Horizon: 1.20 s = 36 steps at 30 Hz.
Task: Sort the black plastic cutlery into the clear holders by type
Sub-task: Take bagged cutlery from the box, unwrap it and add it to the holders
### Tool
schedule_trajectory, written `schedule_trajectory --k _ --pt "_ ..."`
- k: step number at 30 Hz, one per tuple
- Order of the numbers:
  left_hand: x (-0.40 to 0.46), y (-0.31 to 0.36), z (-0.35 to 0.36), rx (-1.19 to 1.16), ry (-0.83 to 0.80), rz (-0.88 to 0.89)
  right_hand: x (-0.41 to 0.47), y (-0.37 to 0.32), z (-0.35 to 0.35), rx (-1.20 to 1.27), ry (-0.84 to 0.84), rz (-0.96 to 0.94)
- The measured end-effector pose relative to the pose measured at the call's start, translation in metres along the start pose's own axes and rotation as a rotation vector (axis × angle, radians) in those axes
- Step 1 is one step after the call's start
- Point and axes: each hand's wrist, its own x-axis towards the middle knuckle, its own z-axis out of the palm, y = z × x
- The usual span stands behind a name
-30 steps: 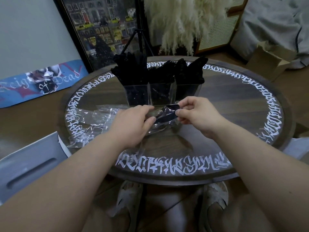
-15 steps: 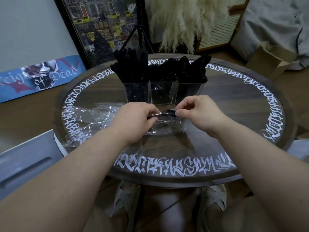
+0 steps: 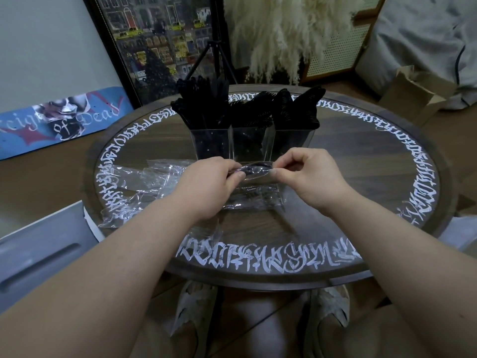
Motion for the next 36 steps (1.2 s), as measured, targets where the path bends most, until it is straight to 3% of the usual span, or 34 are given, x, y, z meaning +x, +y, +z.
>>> schedule_trajectory --k 8,15,20,25,28,36 --pt "-0.0009 -0.0032 -0.0013 -0.084 0.073 0.046 0.0027 -0.0018 -0.0022 0.411 -0.065 0.153" --pt "-0.0059 -0.0036 -0.0003 -0.122 0.041 0.061 0.0066 0.0000 -0.0042 0.151 -0.002 0.106" --pt "-0.0042 -0.0005 -0.0009 -0.075 -0.005 0.042 0.0089 -0.0015 -0.0034 0.194 0.079 0.114" --pt "-0.0027 -0.0030 -0.0002 -0.201 -0.027 0.001 0.0086 0.0048 -0.0057 0.140 -0.046 0.112" --pt "-0.0048 -0.0010 -0.0008 -0.238 -0.042 0.012 0.0085 0.0052 -0.0062 0.117 -0.030 0.108" --pt "-0.0053 0.0040 -0.0025 -0.411 -0.022 0.003 0.0078 -0.0038 -0.0089 0.516 -0.044 0.256"
